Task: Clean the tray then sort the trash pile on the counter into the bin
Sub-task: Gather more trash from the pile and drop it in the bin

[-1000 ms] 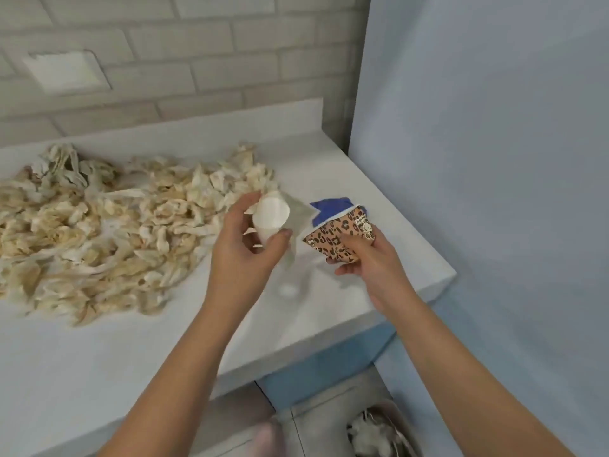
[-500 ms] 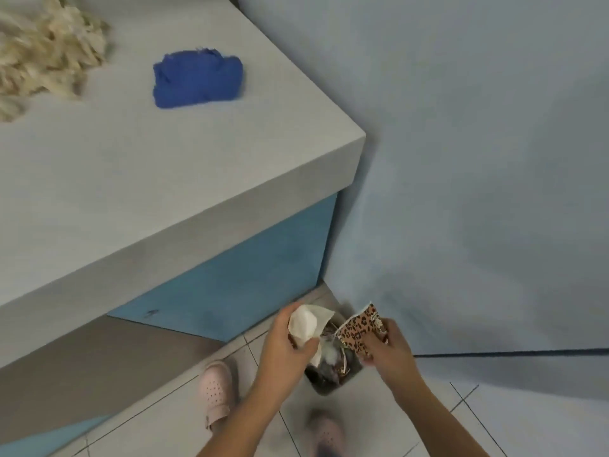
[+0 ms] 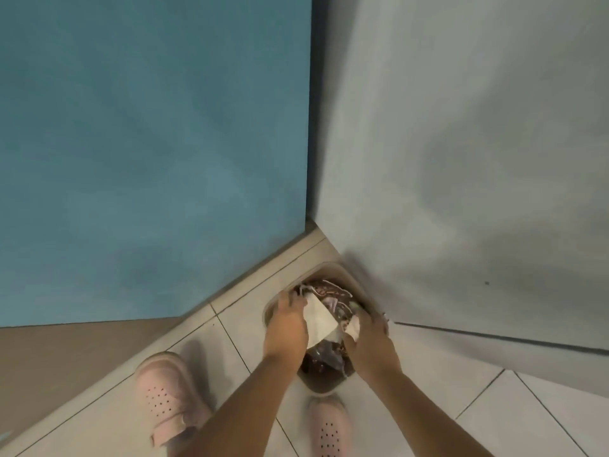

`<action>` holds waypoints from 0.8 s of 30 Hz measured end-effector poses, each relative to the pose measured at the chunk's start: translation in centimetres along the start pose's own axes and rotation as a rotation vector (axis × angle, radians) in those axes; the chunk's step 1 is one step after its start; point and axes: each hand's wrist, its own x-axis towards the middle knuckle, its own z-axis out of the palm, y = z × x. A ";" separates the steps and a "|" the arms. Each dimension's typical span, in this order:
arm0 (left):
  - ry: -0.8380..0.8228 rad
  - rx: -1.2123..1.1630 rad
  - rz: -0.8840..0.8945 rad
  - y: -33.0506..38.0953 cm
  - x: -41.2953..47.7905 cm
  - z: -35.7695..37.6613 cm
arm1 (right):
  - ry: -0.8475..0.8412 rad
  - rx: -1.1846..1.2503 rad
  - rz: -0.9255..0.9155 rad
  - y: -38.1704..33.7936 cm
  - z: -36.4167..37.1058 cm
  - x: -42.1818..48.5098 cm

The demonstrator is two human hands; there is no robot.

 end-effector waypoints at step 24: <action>0.371 -0.373 0.069 3.0 -7.3 -12.1 | 0.210 0.218 -0.351 -10.3 -8.6 -7.6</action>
